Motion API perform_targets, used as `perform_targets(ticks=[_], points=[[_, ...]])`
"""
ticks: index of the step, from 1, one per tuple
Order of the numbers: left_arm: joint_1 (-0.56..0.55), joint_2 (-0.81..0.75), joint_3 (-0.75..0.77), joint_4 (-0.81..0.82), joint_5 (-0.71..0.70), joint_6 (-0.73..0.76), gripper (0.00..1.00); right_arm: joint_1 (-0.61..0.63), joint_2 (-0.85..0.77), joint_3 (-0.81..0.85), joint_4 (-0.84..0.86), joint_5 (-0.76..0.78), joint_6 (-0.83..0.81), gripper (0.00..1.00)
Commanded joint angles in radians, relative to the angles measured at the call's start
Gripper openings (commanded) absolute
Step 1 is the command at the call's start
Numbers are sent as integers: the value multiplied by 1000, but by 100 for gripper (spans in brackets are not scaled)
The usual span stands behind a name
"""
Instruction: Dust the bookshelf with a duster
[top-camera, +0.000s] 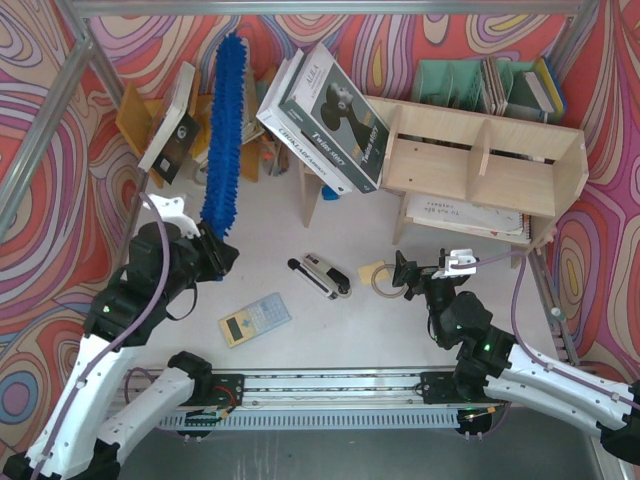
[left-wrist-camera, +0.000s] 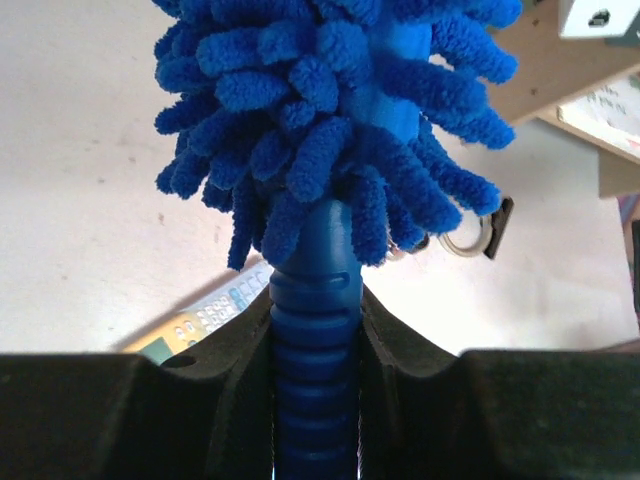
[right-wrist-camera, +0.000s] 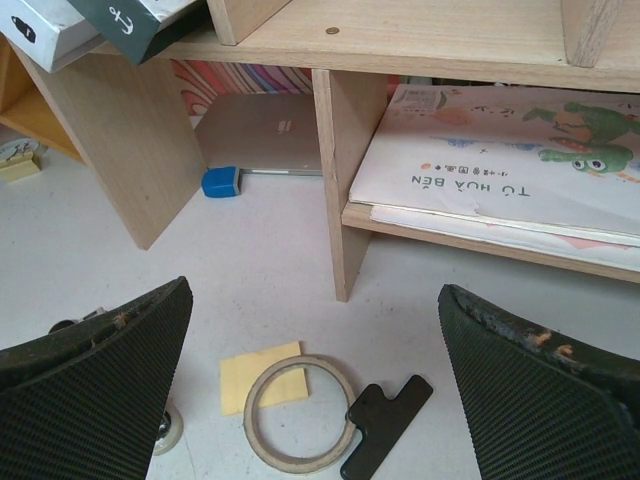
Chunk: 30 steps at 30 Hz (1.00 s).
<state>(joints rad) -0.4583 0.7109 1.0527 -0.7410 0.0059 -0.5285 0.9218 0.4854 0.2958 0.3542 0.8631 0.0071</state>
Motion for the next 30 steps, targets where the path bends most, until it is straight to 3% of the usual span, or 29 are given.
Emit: perform_targets(ticks=[1,7,30], points=[[0,38,89,-91,-186,45,0,-4,-14,32,13,13,4,99],[1,85,181,-159,-279,32,0,-3,-38,24,12,19,3,99],[0,41,398,40,-369,345,0,-3,-13,27,20,19,-1,99]])
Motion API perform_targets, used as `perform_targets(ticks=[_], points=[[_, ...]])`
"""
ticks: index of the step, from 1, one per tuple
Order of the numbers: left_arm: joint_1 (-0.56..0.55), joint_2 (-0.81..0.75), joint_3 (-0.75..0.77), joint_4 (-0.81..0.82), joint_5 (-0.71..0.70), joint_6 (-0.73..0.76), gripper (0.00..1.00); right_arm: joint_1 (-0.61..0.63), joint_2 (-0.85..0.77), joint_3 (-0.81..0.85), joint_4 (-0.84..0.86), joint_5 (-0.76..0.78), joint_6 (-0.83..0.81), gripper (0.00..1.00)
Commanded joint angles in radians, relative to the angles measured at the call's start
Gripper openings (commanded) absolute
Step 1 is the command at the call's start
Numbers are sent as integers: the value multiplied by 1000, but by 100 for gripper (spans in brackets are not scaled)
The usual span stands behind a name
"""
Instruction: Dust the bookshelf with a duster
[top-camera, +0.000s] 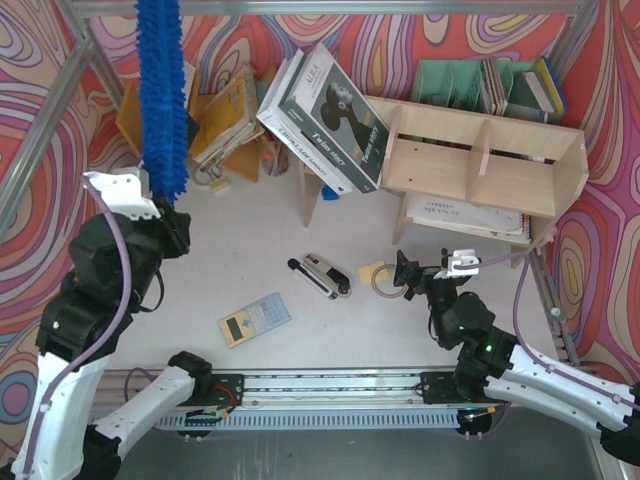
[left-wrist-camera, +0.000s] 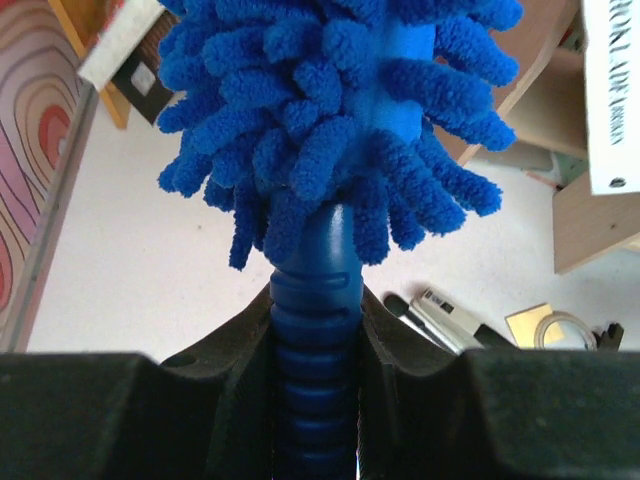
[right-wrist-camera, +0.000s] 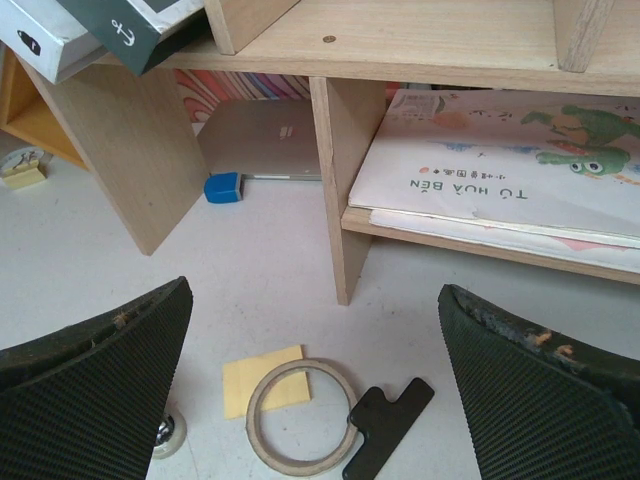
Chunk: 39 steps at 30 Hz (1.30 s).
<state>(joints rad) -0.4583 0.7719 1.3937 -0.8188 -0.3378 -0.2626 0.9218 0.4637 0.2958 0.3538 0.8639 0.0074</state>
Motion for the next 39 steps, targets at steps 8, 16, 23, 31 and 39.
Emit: perform_targets(ticks=[8,16,23,31,39], points=[[0,9,159,47,16,77,0,-4,19,26,29,20,-5,99],[1,51,232,-16,67,57,0,-4,53,28,41,20,-11,98],[-23,113,283,-28,102,15,0,-6,82,29,57,31,-24,99],[-665,270,310,106,-516,215,0,-9,86,29,59,39,-26,99],[-1010,592,488,276,-938,380,0,-9,44,22,49,40,-19,99]])
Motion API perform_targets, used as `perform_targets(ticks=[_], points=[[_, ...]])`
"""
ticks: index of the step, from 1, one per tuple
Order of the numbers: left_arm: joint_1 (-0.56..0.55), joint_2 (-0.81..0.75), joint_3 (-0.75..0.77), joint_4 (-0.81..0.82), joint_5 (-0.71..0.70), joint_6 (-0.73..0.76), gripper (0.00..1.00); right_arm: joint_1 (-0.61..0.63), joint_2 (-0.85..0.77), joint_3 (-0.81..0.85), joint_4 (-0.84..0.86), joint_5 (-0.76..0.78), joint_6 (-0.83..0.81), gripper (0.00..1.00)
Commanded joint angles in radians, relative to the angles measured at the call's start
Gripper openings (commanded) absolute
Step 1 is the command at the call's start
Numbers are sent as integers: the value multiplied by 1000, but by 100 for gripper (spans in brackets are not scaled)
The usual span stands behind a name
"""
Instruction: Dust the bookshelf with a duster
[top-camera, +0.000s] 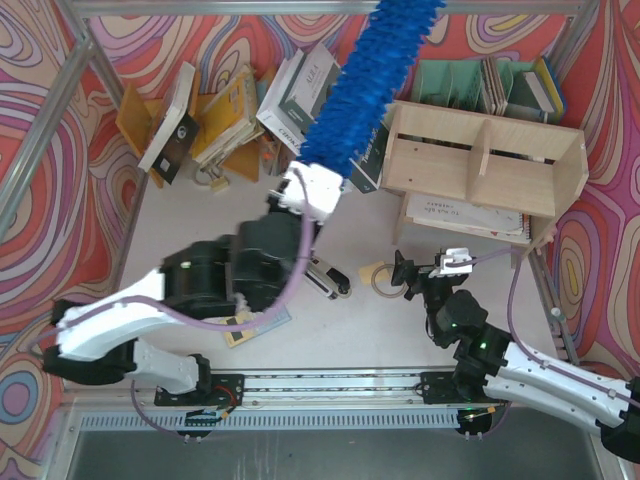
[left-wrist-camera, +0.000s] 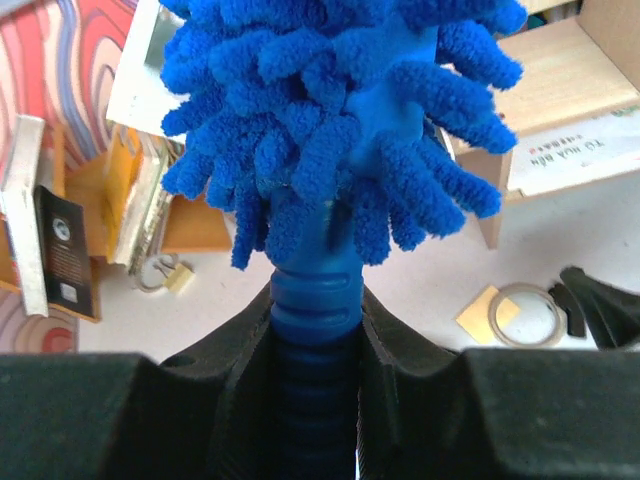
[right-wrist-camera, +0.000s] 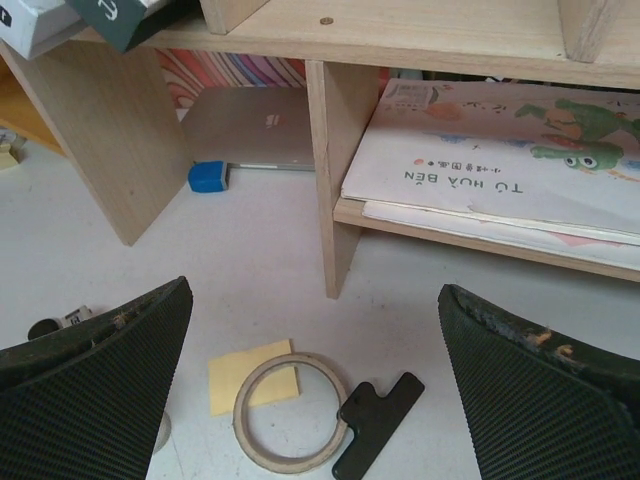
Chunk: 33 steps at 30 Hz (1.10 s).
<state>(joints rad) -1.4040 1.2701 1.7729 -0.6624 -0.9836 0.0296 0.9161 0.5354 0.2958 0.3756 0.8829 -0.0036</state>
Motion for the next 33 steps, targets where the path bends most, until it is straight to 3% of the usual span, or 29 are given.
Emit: perform_targets(ticks=[1,8,18,24,33], points=[[-78,138,141,113,-318,89,0,-4,-32,22,25,21,-7,99],[-95,358,385,-183,-308,-126,0,-4,-61,22,8,15,8,99],[-25,657,760,-662,-14,-493,0,-4,-92,19,-10,17,21,99],[22,704,796,-772,92,-603,0,-4,-94,20,-12,15,24,99],[63,736,795,-844,143,-660,0,-4,-95,19,-12,14,25,99]])
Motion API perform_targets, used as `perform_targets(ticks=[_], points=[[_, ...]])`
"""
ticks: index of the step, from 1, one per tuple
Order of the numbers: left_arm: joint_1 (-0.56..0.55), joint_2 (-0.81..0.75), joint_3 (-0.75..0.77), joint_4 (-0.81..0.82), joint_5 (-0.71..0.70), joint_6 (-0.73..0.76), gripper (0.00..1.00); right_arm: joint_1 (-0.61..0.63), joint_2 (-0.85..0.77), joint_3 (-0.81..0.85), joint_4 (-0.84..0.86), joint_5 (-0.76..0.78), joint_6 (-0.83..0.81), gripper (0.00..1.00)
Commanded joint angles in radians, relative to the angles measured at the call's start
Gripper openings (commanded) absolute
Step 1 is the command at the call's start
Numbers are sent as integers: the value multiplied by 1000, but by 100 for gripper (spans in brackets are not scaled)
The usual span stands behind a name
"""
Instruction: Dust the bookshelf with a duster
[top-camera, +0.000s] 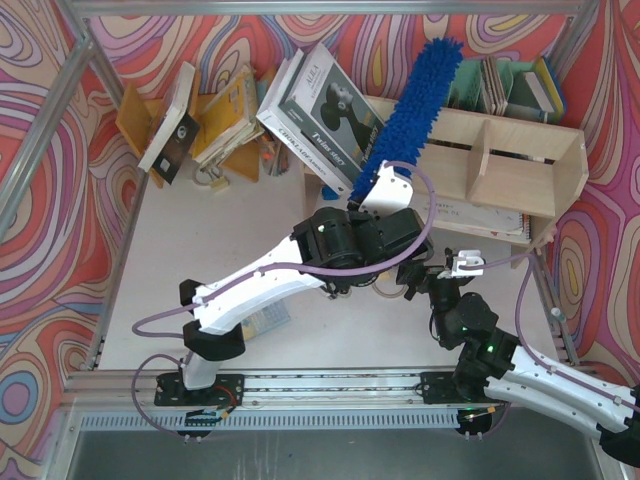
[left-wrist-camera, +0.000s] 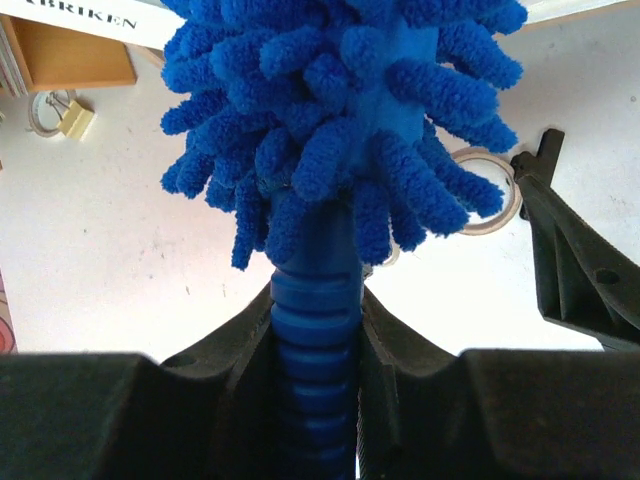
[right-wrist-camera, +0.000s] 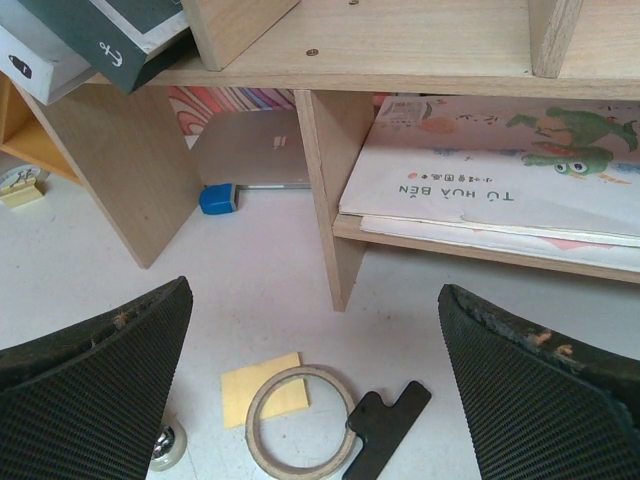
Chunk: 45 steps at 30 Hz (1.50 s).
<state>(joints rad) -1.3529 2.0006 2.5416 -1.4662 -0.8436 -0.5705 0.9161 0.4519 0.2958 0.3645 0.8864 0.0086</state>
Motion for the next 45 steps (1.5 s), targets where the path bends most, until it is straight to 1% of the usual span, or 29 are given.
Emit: perform_targets(ticks=[1,7,16,23,31,34,36,41,43,45], points=[[17,8,26,-47,8,-65,0,-4,-12,19,-1,11,13,99],[33,19,17,-50,32,-65,0,-4,-12,19,-1,11,13,99],[26,41,17,15,106,-23,0,-4,-11,19,2,11,12,99],[-19,46,19,93,115,54,0,-3,-7,20,5,11,8,99],[-116,41,17,236,118,231,0,-3,-1,22,8,12,7,99],[-135,18,-6,278,124,278,0,-4,-1,22,8,14,8,99],[-135,-17,-53,311,104,286,0,-4,-2,22,8,14,6,99],[-130,-122,-183,365,-9,296,0,-4,-6,20,7,13,8,99],[-119,-138,-197,352,-51,287,0,-3,-6,20,8,12,10,99],[-97,-142,-195,302,-101,264,0,-4,-7,21,5,13,10,99]])
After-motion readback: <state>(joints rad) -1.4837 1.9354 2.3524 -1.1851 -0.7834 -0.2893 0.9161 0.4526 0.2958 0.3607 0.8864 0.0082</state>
